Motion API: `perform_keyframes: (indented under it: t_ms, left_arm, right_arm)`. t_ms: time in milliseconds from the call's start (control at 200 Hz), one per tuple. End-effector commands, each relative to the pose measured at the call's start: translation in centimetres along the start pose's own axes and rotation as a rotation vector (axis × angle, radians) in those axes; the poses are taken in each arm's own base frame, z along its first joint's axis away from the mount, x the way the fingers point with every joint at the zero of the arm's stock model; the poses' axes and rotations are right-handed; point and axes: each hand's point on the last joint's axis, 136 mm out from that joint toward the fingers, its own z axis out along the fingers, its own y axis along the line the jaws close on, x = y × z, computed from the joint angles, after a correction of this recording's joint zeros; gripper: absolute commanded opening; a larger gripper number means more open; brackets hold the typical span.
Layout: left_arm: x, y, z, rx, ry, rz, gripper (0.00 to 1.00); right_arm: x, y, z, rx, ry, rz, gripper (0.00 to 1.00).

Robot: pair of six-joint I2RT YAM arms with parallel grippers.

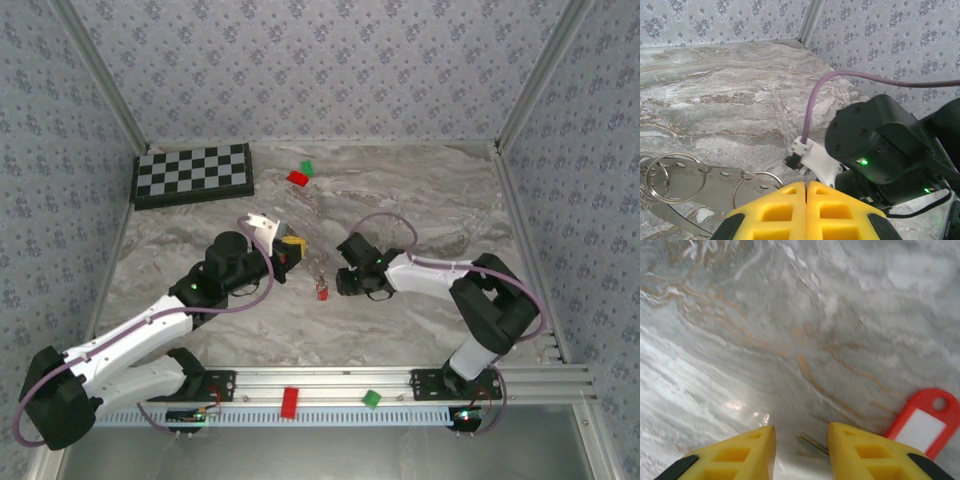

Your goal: Put the keys on the keyring

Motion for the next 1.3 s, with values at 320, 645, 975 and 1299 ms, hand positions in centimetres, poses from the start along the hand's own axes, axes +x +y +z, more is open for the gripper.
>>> perform_keyframes:
  t_ms: [320, 645, 975, 1299]
  left_arm:
    - [-2.0, -1.2, -0.2, 0.040, -0.065, 0.003, 0.00]
    - [-1.9, -1.2, 0.0, 0.045, -0.061, 0.000, 0.00]
    - [-1.8, -1.4, 0.0, 0.055, -0.060, -0.008, 0.00]
    - [-1.7, -1.4, 0.1, 0.056, -0.057, -0.009, 0.00]
  right_arm:
    - [4.7, -4.3, -5.3, 0.102, 0.018, 0.040, 0.38]
    - [6.2, -7.4, -8.5, 0.004, -0.099, 0.467, 0.34]
    - [5.4, -7.0, -7.5, -0.073, -0.112, 0.548, 0.35]
    - [4.1, -5.9, -6.4, -0.034, -0.079, 0.468, 0.32]
